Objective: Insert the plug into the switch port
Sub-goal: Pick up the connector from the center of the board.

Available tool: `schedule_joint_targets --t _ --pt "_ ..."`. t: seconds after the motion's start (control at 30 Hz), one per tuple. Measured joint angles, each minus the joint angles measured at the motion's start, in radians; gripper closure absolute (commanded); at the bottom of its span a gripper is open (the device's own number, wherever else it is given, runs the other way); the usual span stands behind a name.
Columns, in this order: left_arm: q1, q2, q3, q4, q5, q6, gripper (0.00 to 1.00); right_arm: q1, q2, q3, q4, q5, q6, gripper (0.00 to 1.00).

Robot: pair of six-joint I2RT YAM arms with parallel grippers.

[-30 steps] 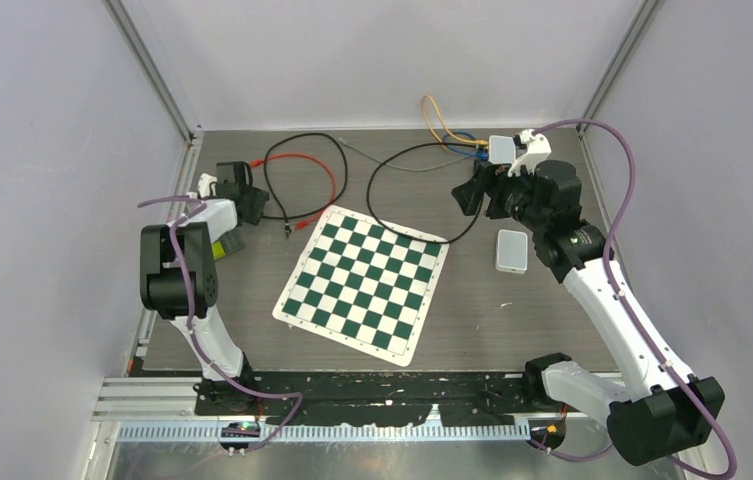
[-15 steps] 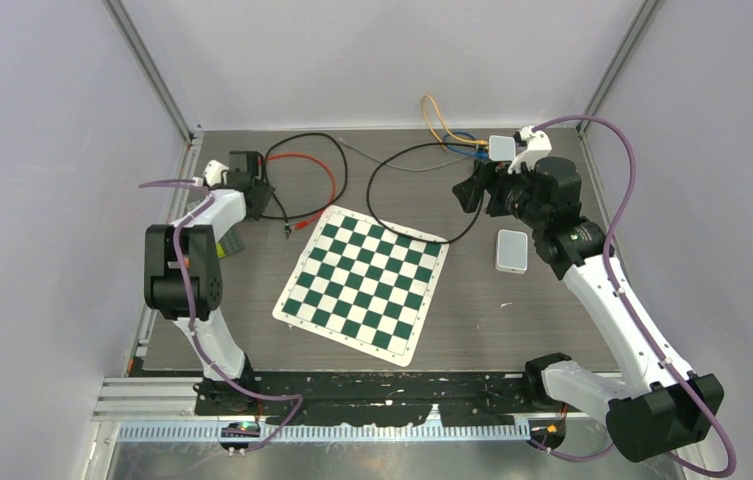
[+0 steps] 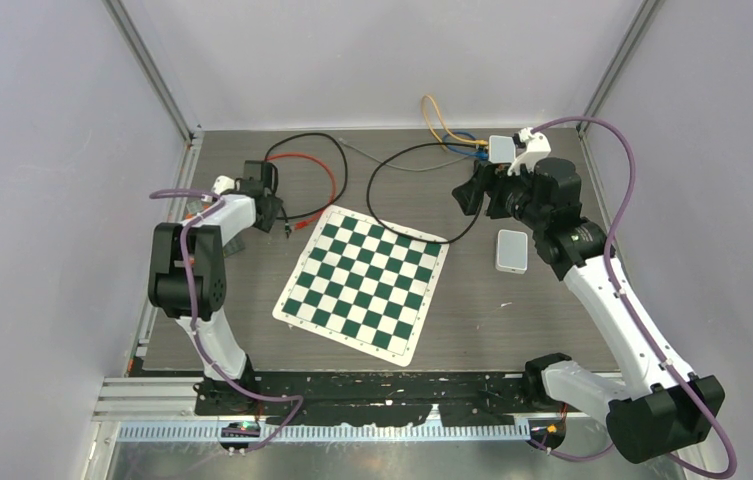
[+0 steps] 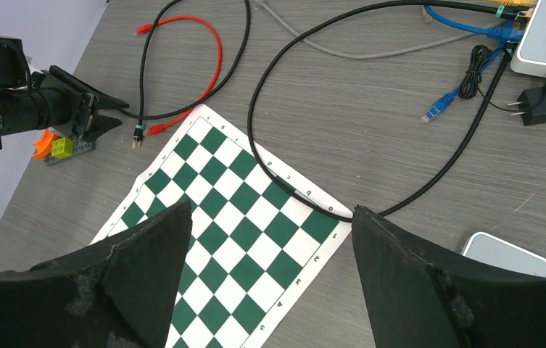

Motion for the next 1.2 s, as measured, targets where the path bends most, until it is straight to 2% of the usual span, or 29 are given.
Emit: schedule_joint_targets --t 0.13,0.23,0.33,0.53,0.73,0.8,0.83,0.87,0.93,1.03,1.2 --pt "0.005 0.034 0.0 0.01 0.014 -0.04 0.62 0.0 -0.005 0.004 -0.013 -0.005 -0.003 0.13" --pt "0.008 0.059 0.004 0.008 0.024 -0.063 0.77 0.0 -0.007 0.007 -0.02 -0.005 -0.01 0.13" --pt "0.01 0.063 0.015 0.011 0.03 -0.068 0.99 0.0 -0.011 0.013 -0.024 -0.005 -0.018 0.13" --pt "0.017 0.066 0.039 0.018 0.024 0.002 1.0 0.0 -0.018 0.024 -0.027 -0.005 -0.029 0.13" --pt "0.008 0.002 0.142 0.081 -0.003 0.303 1.0 0.0 -0.018 0.041 -0.031 -0.001 -0.024 0.14" --pt "0.006 -0.051 0.178 0.187 0.012 0.454 1.0 0.0 -0.02 0.045 -0.029 0.006 -0.022 0.13" --pt "0.004 -0.063 0.18 0.204 0.014 0.475 1.0 0.0 -0.024 0.045 -0.029 0.012 -0.022 0.11" --pt "0.003 -0.094 0.176 0.265 0.032 0.544 1.0 0.0 -0.031 0.044 -0.03 0.019 -0.021 0.01" --pt "0.001 -0.146 0.161 0.368 0.059 0.657 1.0 0.0 -0.05 0.044 -0.031 0.042 -0.018 0.04" --pt "0.0 -0.212 0.126 0.515 0.139 0.833 1.0 0.0 -0.109 0.044 -0.032 0.067 -0.026 0.05" --pt "-0.007 -0.253 0.026 0.682 0.383 1.052 1.0 0.0 -0.199 0.053 -0.029 0.082 -0.056 0.05"
